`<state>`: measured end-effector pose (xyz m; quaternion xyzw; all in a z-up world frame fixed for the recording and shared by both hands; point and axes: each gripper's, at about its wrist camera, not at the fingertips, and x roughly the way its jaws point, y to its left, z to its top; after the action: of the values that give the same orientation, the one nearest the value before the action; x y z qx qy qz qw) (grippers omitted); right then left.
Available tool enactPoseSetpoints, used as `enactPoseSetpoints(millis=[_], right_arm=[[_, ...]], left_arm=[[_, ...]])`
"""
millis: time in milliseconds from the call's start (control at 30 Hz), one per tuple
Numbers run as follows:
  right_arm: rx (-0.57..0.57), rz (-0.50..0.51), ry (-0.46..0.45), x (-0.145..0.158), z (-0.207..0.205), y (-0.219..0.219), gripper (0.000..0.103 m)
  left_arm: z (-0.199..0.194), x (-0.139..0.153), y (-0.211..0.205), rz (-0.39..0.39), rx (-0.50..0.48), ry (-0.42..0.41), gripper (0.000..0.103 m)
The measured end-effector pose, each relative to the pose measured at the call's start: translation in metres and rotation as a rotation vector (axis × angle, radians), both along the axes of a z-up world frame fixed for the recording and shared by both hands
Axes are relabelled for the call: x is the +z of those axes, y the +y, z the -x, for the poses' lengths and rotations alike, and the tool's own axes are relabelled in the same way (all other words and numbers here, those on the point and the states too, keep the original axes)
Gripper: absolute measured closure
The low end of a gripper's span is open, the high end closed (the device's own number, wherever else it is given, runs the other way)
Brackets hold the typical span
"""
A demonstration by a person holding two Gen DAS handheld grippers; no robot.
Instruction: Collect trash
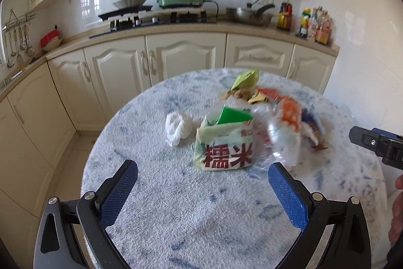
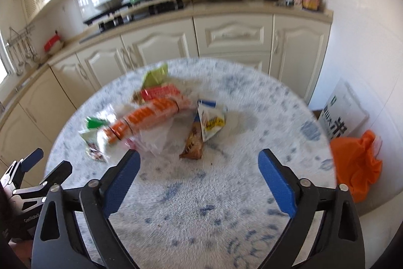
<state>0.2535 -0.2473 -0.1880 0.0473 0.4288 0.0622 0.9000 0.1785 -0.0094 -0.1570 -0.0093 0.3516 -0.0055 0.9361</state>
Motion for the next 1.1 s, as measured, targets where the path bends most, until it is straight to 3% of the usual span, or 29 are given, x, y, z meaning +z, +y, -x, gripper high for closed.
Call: enactPoseSetpoints(millis=[200, 467, 533, 567, 600, 633, 667, 733, 1100], right_arm=[[0.003, -0.029, 0.072, -0.034, -0.025, 0.002, 0.022], [0.013, -0.037, 0.082, -0.058, -0.054, 0.015, 0.047], [0.009, -0.037, 0.073, -0.059, -0.061, 0.018, 0.051], [0.009, -0.025, 0.066, -0.059, -0.065, 0.02, 0.053], [0.009, -0.01, 0.066, -0.06, -0.067, 0.022, 0.058], [0.01, -0.005, 0.063, -0.06, -0.069, 0.022, 0.062], [0.016, -0.013, 0.067, -0.06, -0.069, 0.022, 0.075], [0.02, -0.034, 0.068, -0.06, -0.066, 0.017, 0.079], [0.076, -0.134, 0.079, -0.05, -0.022, 0.0, 0.084]], left_arm=[[-0.043, -0.016, -0.005, -0.006, -0.025, 0.045, 0.001], [-0.094, -0.038, -0.01, 0.0, -0.011, 0.095, 0.001], [-0.103, -0.04, -0.011, 0.0, -0.004, 0.108, 0.006], [-0.106, -0.042, -0.011, 0.003, -0.004, 0.116, 0.017], [-0.109, -0.043, -0.01, 0.019, -0.011, 0.125, 0.034], [-0.11, -0.045, -0.009, 0.037, -0.014, 0.131, 0.033], [-0.111, -0.045, -0.006, 0.054, -0.01, 0.125, 0.034], [-0.106, -0.042, 0.0, 0.076, -0.001, 0.111, 0.036], [-0.062, -0.039, 0.01, 0.109, 0.013, 0.078, 0.039]])
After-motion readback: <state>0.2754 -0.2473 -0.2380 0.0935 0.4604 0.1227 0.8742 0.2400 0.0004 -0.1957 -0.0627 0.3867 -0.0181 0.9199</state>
